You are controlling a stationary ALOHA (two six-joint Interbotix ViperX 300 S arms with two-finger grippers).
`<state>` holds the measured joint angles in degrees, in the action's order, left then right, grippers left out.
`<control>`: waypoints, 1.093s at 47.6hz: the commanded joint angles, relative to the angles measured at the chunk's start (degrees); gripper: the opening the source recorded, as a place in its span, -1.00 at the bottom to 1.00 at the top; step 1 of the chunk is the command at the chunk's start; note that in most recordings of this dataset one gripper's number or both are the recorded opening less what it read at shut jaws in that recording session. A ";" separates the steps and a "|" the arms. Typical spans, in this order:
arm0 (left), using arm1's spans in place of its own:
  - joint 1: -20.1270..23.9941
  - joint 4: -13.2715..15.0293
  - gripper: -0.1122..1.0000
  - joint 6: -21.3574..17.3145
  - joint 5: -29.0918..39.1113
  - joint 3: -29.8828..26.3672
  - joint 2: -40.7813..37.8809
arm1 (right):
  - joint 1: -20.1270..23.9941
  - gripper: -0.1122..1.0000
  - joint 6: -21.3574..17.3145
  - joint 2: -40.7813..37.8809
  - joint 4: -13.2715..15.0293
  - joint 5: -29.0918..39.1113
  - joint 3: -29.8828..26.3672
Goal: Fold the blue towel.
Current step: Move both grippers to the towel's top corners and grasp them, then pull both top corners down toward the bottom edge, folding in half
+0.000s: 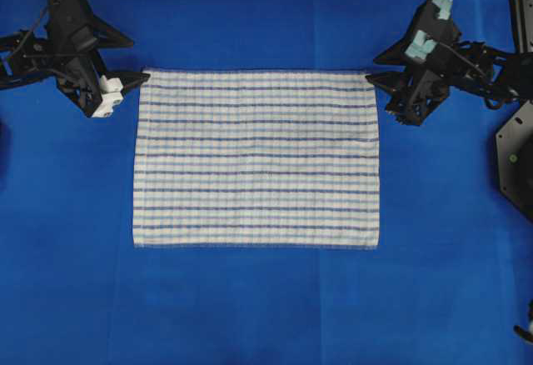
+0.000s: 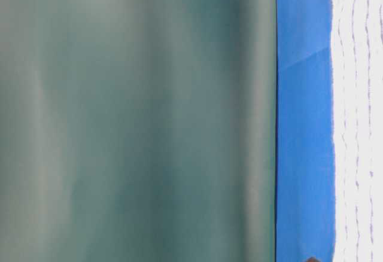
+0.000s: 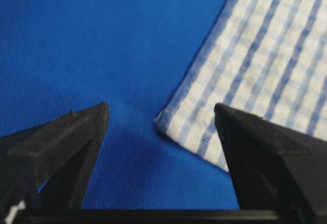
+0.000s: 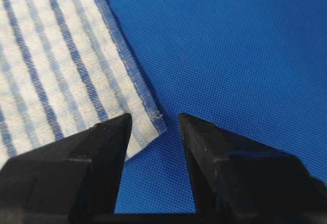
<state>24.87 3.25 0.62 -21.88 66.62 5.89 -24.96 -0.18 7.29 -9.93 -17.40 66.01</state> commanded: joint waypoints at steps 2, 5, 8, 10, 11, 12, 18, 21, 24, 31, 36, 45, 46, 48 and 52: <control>0.18 0.00 0.63 0.18 -1.14 -1.14 -1.85 | -0.09 0.68 -0.09 -1.76 -0.44 -1.41 -1.23; 0.18 0.00 0.62 0.26 -1.23 -1.41 -3.25 | -0.09 0.68 -0.09 -2.72 -0.44 -1.67 -1.41; 0.18 0.00 0.62 0.79 -1.23 -1.67 -4.66 | -0.09 0.68 -0.09 -3.60 -0.62 -1.67 -1.58; 0.18 0.00 0.62 0.88 -1.23 -1.85 -5.45 | -0.09 0.68 -0.09 -3.87 -0.70 -1.67 -1.58; 0.26 -0.09 0.62 0.88 -1.23 -1.93 -5.71 | -0.09 0.68 -0.09 -4.13 -0.79 -1.67 -1.58; 0.26 0.00 0.62 0.97 -1.23 -2.02 -6.06 | -0.09 0.68 -0.09 -4.31 -0.97 -1.67 -1.58; 0.26 0.00 0.60 1.23 -0.97 -2.29 -6.86 | 0.18 0.68 -0.09 -4.66 -1.05 -1.67 -1.58; 0.18 0.00 0.56 1.58 -0.88 -2.29 -6.86 | 0.44 0.67 -0.09 -4.57 -1.05 -1.67 -1.58; 0.18 0.00 0.46 2.11 -0.70 -2.29 -6.86 | 0.79 0.62 0.00 -4.57 -1.05 -1.67 -1.58; -0.79 0.00 -0.18 2.99 1.05 -2.29 -6.86 | 1.93 0.02 0.09 -4.57 -0.88 -1.67 -1.58; -2.20 0.00 -0.64 2.72 1.67 -2.37 -6.77 | 2.20 -0.29 0.09 -4.39 -0.88 -1.67 -1.58; -3.34 0.00 -0.72 2.72 1.67 -2.64 -6.24 | 2.20 -0.29 0.18 -2.64 -0.88 -1.76 -1.76; -3.25 -0.09 -0.72 2.72 1.76 -2.64 -6.06 | 2.11 -0.29 0.18 -2.29 -0.88 -1.58 -1.76; -3.25 0.00 -0.72 2.55 1.85 -2.55 -5.63 | 2.20 -0.29 0.26 -1.41 -0.88 -1.49 -1.67; -3.25 -0.09 -0.72 2.11 2.64 -2.64 -3.60 | 2.11 -0.29 0.26 0.88 -0.88 -1.23 -1.49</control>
<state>22.24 3.34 2.90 -19.69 64.34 0.09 -22.85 0.09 5.54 -10.81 -18.63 64.86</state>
